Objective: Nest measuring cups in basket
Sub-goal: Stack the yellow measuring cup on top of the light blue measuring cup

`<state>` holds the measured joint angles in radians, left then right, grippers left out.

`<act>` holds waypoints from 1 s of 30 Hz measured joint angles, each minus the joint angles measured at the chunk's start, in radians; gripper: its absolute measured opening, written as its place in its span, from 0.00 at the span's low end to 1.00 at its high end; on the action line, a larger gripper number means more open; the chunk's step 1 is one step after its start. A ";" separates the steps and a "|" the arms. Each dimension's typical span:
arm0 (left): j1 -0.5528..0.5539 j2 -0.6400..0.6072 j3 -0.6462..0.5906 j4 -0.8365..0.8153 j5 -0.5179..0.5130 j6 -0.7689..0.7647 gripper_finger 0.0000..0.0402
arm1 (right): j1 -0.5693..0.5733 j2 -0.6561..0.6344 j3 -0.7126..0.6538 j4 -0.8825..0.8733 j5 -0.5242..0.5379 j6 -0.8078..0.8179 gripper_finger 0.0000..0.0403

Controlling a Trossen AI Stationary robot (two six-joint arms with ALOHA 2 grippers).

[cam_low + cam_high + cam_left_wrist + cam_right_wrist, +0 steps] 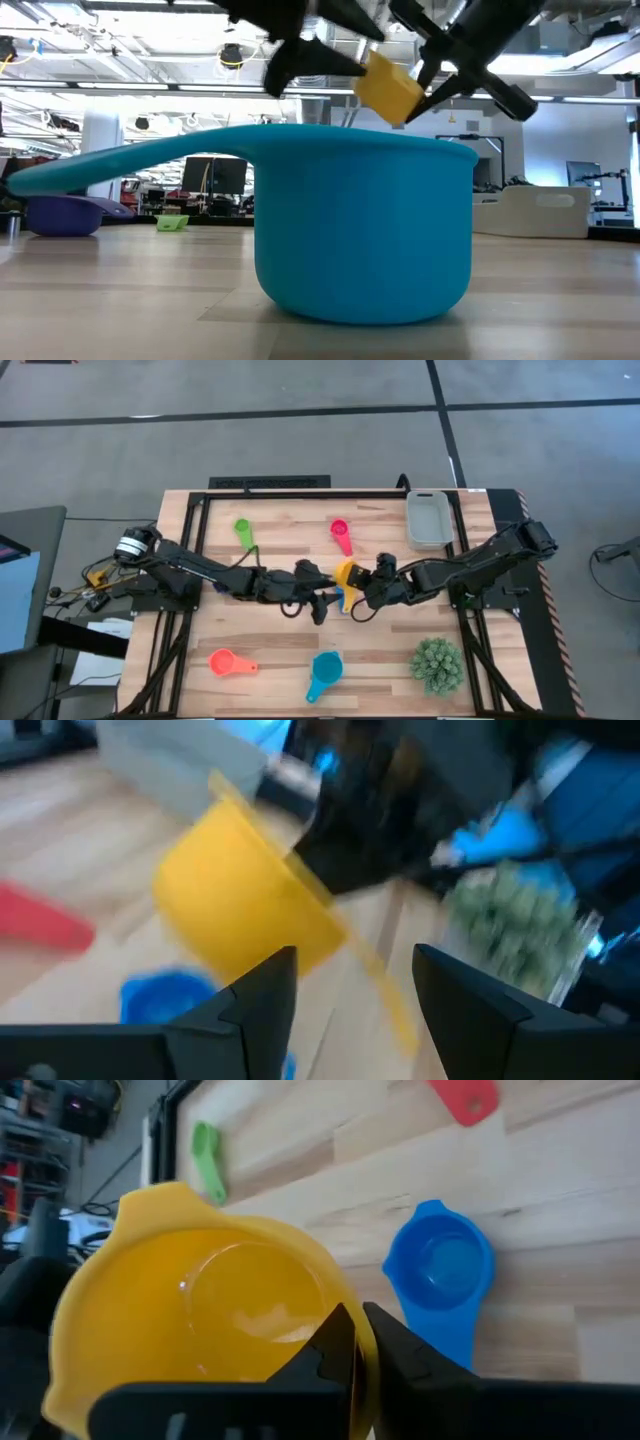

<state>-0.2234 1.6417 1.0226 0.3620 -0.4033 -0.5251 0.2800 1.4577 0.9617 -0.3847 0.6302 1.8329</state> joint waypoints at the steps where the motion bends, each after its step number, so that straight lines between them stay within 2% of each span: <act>1: -0.001 0.025 0.023 0.011 0.012 -0.001 0.48 | 0.001 0.004 0.000 -0.002 0.001 0.002 0.09; 5: -0.003 0.062 0.083 -0.058 0.013 -0.050 0.48 | 0.001 0.007 0.002 0.011 0.000 0.023 0.09; 10: -0.003 0.062 0.126 -0.233 -0.028 -0.113 0.48 | -0.008 0.003 0.001 0.047 0.001 -0.023 0.06; 17: 0.013 0.062 0.141 -0.264 -0.039 -0.128 0.46 | -0.009 0.002 0.001 0.063 0.004 -0.036 0.08; 20: 0.028 0.062 0.141 -0.270 -0.027 -0.152 0.39 | -0.010 0.002 0.000 0.084 0.007 -0.056 0.08; 24: 0.050 0.062 0.141 -0.259 0.049 -0.152 0.24 | -0.015 0.002 0.000 0.120 0.005 -0.112 0.06; 30: 0.073 0.062 0.141 -0.247 0.110 -0.139 0.03 | -0.021 0.002 0.000 0.154 0.002 -0.146 0.07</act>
<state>-0.1506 1.7035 1.1641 0.1151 -0.2928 -0.6643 0.2593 1.4597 0.9619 -0.2303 0.6319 1.6865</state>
